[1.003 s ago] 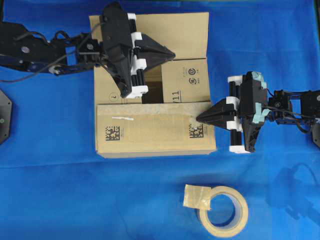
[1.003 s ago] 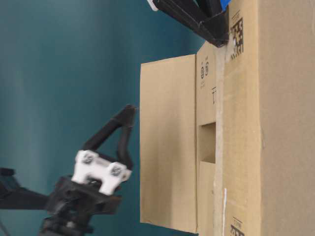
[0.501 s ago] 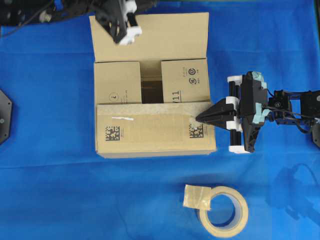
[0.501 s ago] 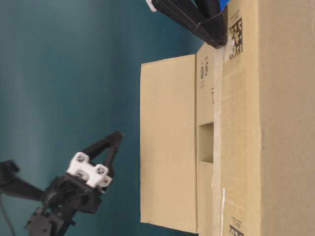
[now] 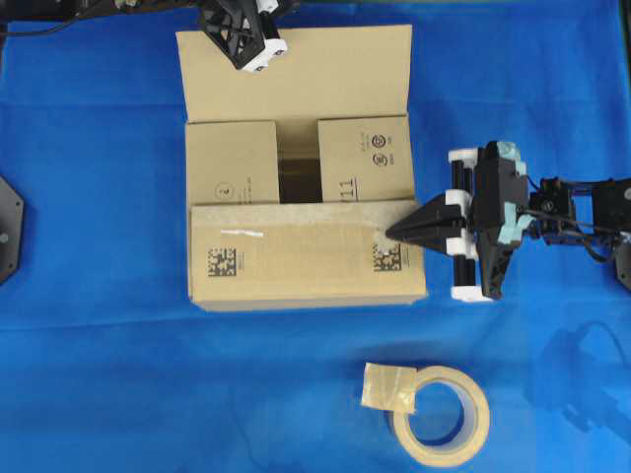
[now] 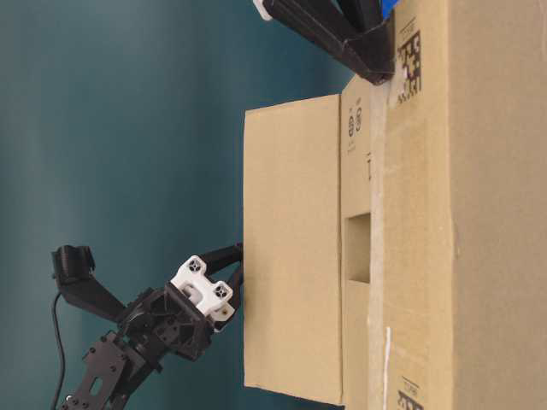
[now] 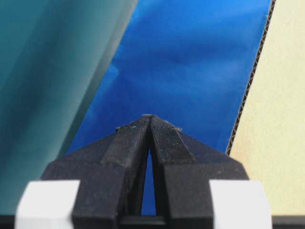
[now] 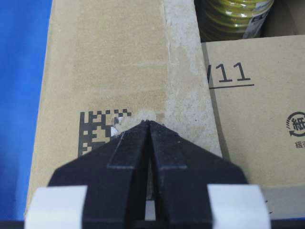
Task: Close the cardboard box.
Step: 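Lift the left gripper off and move it behind the back flap, then fold the back flap forward over the box with the left gripper, then press both grippers on the closed top flaps to hold them shut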
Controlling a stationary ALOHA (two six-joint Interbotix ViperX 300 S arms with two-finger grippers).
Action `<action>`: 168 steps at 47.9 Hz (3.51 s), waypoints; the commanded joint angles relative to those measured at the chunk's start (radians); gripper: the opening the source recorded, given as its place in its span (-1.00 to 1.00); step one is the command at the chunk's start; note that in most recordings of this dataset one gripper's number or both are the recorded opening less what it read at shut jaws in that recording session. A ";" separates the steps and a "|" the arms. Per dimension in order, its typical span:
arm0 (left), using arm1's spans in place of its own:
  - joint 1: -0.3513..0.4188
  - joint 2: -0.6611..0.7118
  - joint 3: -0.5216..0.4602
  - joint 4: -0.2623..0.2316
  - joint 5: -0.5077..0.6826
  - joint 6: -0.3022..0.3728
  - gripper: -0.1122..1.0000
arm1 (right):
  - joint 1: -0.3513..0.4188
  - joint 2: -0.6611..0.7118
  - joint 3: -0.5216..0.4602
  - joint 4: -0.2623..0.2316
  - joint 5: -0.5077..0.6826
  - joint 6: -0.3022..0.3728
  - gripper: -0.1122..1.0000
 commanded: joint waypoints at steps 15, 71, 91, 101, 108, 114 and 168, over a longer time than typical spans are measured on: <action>-0.067 -0.048 -0.058 0.002 0.100 0.000 -0.80 | -0.003 -0.005 -0.014 0.002 -0.017 -0.002 -0.80; -0.405 -0.141 0.183 0.002 0.060 -0.209 -0.80 | -0.025 -0.005 -0.015 0.002 -0.025 -0.002 -0.80; -0.407 -0.126 0.284 0.002 -0.046 -0.285 -0.80 | -0.054 -0.005 -0.018 0.002 -0.025 -0.002 -0.80; -0.407 -0.127 0.285 0.002 -0.055 -0.284 -0.80 | -0.083 -0.005 -0.021 0.002 -0.028 -0.002 -0.80; -0.407 -0.127 0.287 0.002 -0.061 -0.284 -0.80 | -0.100 -0.005 -0.020 0.002 -0.026 -0.002 -0.80; -0.407 -0.129 0.290 0.002 -0.061 -0.284 -0.80 | -0.106 -0.005 -0.017 0.002 -0.021 -0.002 -0.80; -0.474 -0.380 0.621 0.002 -0.658 -0.258 -0.80 | -0.114 0.035 -0.014 0.003 -0.028 0.000 -0.80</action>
